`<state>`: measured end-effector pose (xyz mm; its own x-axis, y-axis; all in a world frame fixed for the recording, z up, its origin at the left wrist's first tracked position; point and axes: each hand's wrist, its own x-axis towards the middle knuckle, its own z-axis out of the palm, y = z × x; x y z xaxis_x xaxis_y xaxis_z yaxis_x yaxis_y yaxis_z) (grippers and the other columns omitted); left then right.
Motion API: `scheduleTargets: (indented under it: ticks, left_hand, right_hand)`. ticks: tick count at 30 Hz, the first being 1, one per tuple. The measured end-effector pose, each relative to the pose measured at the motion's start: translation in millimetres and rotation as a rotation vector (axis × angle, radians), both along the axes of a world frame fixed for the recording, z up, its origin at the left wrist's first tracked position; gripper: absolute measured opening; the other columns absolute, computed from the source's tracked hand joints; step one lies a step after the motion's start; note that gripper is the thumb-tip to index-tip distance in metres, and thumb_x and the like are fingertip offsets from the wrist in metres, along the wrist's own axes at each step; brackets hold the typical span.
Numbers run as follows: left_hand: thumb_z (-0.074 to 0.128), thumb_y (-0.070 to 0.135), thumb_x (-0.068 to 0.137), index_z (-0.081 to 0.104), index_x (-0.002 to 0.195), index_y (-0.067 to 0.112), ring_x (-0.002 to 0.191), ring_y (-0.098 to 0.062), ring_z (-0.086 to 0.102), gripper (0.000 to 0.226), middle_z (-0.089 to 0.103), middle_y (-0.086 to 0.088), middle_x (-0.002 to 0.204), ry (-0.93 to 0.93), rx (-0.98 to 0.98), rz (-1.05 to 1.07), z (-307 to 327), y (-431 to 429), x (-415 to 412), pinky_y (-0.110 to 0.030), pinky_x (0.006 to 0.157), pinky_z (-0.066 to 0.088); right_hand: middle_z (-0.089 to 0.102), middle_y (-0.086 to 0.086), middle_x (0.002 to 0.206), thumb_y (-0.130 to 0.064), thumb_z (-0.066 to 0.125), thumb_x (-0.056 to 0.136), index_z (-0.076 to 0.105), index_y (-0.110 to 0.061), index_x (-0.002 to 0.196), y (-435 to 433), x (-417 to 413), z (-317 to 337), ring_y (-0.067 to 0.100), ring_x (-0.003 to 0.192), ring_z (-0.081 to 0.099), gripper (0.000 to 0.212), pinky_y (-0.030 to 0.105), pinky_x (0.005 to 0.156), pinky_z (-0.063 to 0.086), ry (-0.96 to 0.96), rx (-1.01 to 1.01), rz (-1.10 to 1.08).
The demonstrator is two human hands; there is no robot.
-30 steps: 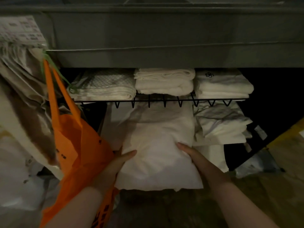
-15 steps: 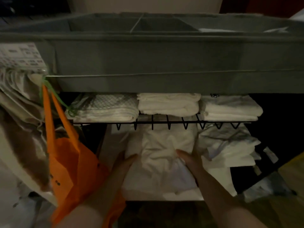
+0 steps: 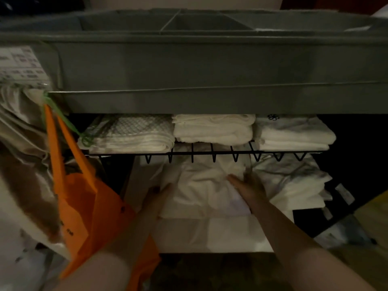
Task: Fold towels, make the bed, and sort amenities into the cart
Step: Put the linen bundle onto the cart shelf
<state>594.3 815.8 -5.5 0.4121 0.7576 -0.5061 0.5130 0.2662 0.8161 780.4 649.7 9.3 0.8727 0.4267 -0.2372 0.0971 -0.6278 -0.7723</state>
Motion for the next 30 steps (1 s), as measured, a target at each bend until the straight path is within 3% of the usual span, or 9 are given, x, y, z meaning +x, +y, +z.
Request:
scheduleTargets:
  ticks: [5, 9, 11, 13, 17, 20, 24, 27, 30]
  left_hand:
    - [0.076, 0.035, 0.078, 0.04, 0.137, 0.012, 0.103, -0.021, 0.051, 0.073, 0.05, -0.006, 0.128, -0.169, -0.066, 0.087, -12, -24, -6, -0.028, 0.056, 0.05]
    - [0.08, 0.036, 0.073, 0.045, 0.138, 0.017, 0.103, -0.018, 0.055, 0.076, 0.054, -0.001, 0.127, -0.298, 0.037, 0.124, -7, -24, -7, -0.028, 0.073, 0.05]
    - [0.077, 0.032, 0.077, 0.047, 0.137, 0.019, 0.11, -0.02, 0.054, 0.069, 0.053, -0.001, 0.131, -0.329, 0.102, 0.156, -4, -22, -6, -0.03, 0.086, 0.046]
    - [0.072, 0.03, 0.083, 0.04, 0.142, 0.019, 0.116, -0.022, 0.051, 0.068, 0.049, -0.001, 0.133, -0.289, 0.107, 0.154, -7, -29, -3, -0.029, 0.083, 0.044]
    - [0.069, 0.031, 0.085, 0.036, 0.143, 0.017, 0.099, -0.02, 0.053, 0.068, 0.048, -0.008, 0.13, -0.287, -0.061, 0.211, -27, -54, -11, -0.024, 0.061, 0.05]
    - [0.073, 0.032, 0.082, 0.045, 0.135, 0.008, 0.093, -0.017, 0.06, 0.065, 0.057, -0.006, 0.115, -0.354, -0.193, 0.258, -32, -55, -20, -0.024, 0.064, 0.054]
    - [0.06, 0.009, 0.091, 0.057, 0.108, 0.012, 0.094, -0.019, 0.06, 0.017, 0.059, -0.007, 0.109, -0.503, -0.359, 0.364, -27, -80, -31, -0.028, 0.07, 0.053]
    - [0.045, 0.004, 0.098, 0.054, 0.114, 0.005, 0.112, -0.029, 0.054, 0.019, 0.057, -0.01, 0.116, -0.42, -0.124, 0.307, -15, -100, -38, -0.033, 0.086, 0.044]
    - [0.044, 0.004, 0.098, 0.058, 0.104, 0.015, 0.119, -0.032, 0.053, 0.018, 0.06, -0.008, 0.11, -0.205, 0.106, 0.174, 13, -112, -40, -0.02, 0.079, 0.044]
  right_hand:
    - [0.053, -0.006, 0.114, -0.034, 0.074, 0.08, 0.046, -0.028, 0.121, -29, -27, -5, 0.016, 0.101, 0.052, 0.05, 0.03, 0.081, 0.042, 0.463, 0.217, 0.038]
    - [0.065, 0.009, 0.113, -0.003, 0.071, 0.081, 0.058, -0.018, 0.114, -29, -31, -1, 0.025, 0.098, 0.064, 0.039, 0.038, 0.084, 0.054, 0.402, 0.512, -0.04]
    - [0.064, -0.004, 0.101, 0.004, 0.068, 0.081, 0.055, -0.024, 0.112, -23, -29, 7, 0.016, 0.091, 0.063, 0.044, 0.028, 0.08, 0.055, 0.232, 0.622, -0.094]
    - [0.059, -0.008, 0.107, 0.0, 0.071, 0.08, 0.047, -0.023, 0.124, -21, -32, 3, 0.01, 0.093, 0.06, 0.055, 0.019, 0.077, 0.053, 0.134, 0.641, -0.167]
    - [0.055, 0.009, 0.125, -0.026, 0.079, 0.076, 0.038, -0.013, 0.139, -35, -56, -38, 0.031, 0.111, 0.058, 0.076, 0.044, 0.092, 0.051, 0.232, 0.394, -0.366]
    - [0.058, 0.004, 0.112, -0.027, 0.077, 0.078, 0.043, -0.017, 0.13, -45, -59, -48, 0.024, 0.095, 0.062, 0.063, 0.038, 0.079, 0.055, 0.501, 0.573, -0.46]
    - [0.063, 0.001, 0.102, -0.028, 0.063, 0.09, 0.056, -0.021, 0.109, -42, -75, -38, 0.017, 0.09, 0.061, 0.022, 0.029, 0.074, 0.048, 0.714, 0.624, -0.372]
    - [0.065, 0.009, 0.097, -0.026, 0.058, 0.093, 0.061, -0.01, 0.094, -50, -85, -24, 0.024, 0.093, 0.062, 0.017, 0.032, 0.079, 0.045, 0.388, 0.379, -0.34]
    - [0.063, 0.014, 0.101, -0.015, 0.054, 0.092, 0.059, -0.008, 0.102, -71, -92, -1, 0.031, 0.098, 0.059, 0.013, 0.033, 0.084, 0.042, -0.004, 0.266, -0.415]
